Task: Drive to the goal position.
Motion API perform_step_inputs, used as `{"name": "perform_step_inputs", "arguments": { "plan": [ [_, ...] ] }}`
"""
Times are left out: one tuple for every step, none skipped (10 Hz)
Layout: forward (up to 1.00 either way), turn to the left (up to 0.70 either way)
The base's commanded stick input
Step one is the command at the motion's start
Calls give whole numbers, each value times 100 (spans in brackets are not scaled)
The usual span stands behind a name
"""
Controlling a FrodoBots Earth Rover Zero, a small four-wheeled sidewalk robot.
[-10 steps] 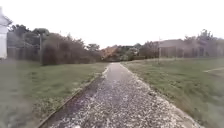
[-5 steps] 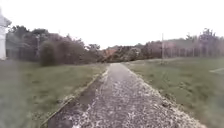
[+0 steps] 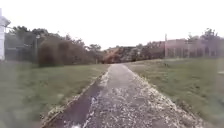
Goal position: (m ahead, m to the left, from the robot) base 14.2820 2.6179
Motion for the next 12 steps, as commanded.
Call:
{"name": "perform_step_inputs", "arguments": {
  "plan": [
    [100, 0],
    [100, 0],
    [100, 0],
    [100, 0],
    [100, 0],
    [100, 0],
    [100, 0],
    [100, 0],
    [100, 0],
    [100, 0],
    [100, 0],
    [100, 0]
  ]
}}
